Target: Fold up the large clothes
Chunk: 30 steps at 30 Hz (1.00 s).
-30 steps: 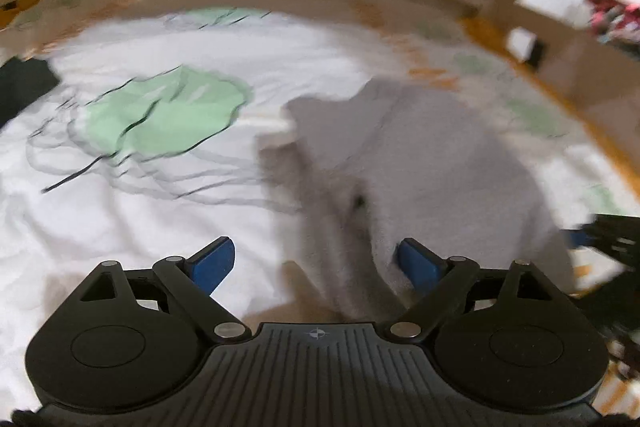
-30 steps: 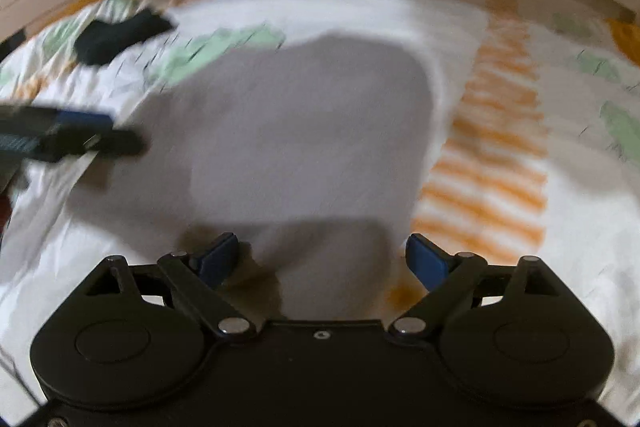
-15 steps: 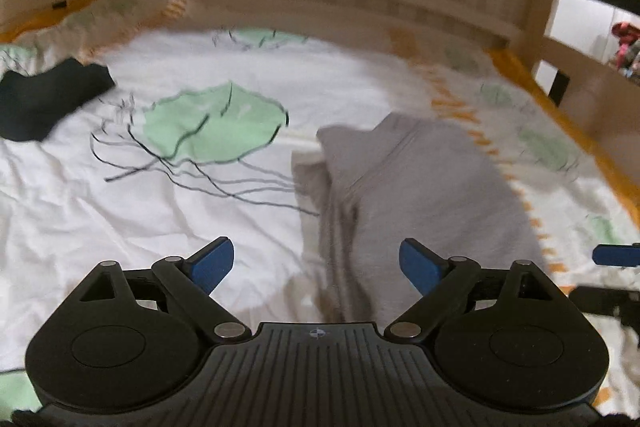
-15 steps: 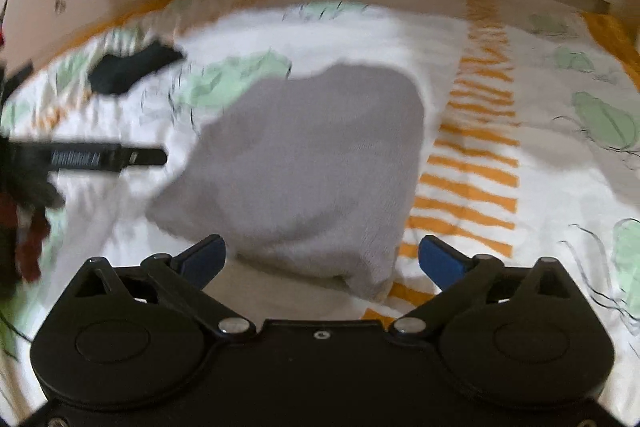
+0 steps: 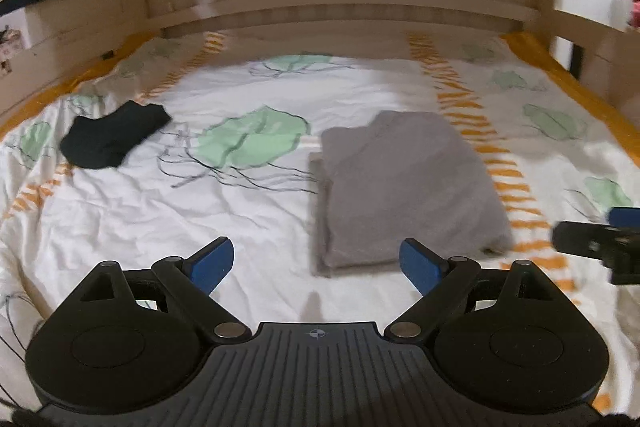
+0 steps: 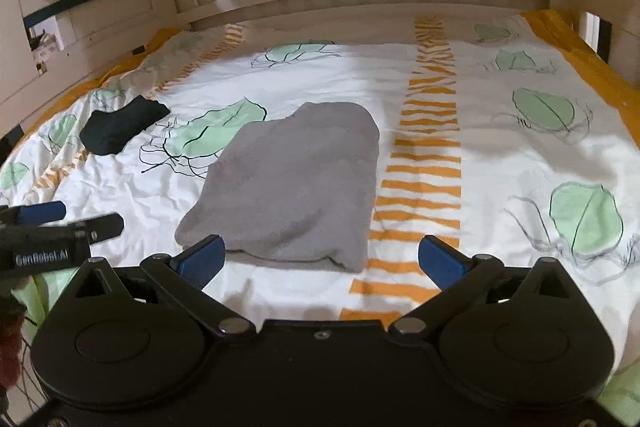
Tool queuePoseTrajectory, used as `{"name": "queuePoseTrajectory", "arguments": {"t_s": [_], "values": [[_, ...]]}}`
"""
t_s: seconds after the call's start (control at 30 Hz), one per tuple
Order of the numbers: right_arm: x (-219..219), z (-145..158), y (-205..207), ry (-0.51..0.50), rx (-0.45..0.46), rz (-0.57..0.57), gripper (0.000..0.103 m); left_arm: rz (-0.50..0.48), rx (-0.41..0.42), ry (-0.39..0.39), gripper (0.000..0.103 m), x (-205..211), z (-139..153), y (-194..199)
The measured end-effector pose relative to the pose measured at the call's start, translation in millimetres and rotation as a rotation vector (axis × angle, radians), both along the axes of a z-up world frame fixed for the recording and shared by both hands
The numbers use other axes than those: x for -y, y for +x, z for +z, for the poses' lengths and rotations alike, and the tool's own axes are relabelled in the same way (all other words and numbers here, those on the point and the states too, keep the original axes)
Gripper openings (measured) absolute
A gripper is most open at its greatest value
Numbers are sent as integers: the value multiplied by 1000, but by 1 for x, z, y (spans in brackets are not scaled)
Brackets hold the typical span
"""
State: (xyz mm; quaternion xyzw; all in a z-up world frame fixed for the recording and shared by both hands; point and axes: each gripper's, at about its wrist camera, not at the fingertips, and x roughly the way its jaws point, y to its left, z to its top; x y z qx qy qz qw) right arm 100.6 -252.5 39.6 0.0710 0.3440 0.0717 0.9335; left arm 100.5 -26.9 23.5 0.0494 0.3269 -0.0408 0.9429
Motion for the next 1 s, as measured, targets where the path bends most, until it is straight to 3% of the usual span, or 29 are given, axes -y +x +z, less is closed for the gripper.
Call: {"name": "queuePoseTrajectory", "arguments": {"t_s": [0.57, 1.0], "values": [[5, 0, -16, -31, 34, -1, 102, 40, -91, -60, 90, 5, -15, -28], [4, -6, -17, -65, -16, -4, 102, 51, -101, -64, 90, 4, -15, -30]]}}
